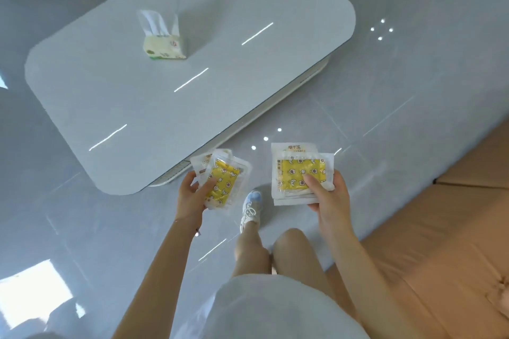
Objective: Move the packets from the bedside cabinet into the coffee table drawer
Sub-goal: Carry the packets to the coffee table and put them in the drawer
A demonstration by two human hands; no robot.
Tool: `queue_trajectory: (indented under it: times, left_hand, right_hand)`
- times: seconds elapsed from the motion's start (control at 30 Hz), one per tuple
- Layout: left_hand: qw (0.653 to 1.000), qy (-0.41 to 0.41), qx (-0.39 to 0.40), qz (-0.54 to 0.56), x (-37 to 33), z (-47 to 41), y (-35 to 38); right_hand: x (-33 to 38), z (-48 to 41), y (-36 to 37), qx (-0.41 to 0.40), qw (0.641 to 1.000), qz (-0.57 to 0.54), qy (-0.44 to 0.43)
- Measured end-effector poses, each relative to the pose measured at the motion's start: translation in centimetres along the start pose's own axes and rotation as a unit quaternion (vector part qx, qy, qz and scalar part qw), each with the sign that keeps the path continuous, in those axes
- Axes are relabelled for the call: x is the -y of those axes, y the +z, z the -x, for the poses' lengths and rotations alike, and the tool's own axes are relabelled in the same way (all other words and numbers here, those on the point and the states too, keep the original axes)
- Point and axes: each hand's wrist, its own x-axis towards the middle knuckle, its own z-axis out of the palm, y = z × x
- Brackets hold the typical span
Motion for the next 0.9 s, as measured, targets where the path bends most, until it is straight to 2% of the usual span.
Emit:
queue_trajectory:
  times: [0.2,0.4,0.6,0.77,0.9]
  left_hand:
    - [0.995,-0.011,-0.067,0.068,-2.9,-5.9,3.7]
    - [0.971,-0.031,-0.155,0.179,-3.9,-13.5,7.5]
    - [0.955,-0.029,-0.21,0.206,-2.2,-21.8,9.3]
    - [0.957,-0.017,-0.224,0.185,0.9,-28.7,8.2]
    - [0.94,0.02,-0.303,0.155,2.3,-32.6,7.1]
  right_hand:
    - [5.3,-8.9,3.8,0.03,0.997,0.071,-0.004]
    - [6.8,-19.4,8.9,0.09,0.988,0.129,0.003]
    - [4.7,-29.7,14.1,0.146,0.962,0.231,-0.006]
    - [0.0,-37.3,17.7,0.154,0.95,0.273,-0.003]
    - [-3.1,-41.1,19.8,0.14,0.944,0.295,-0.035]
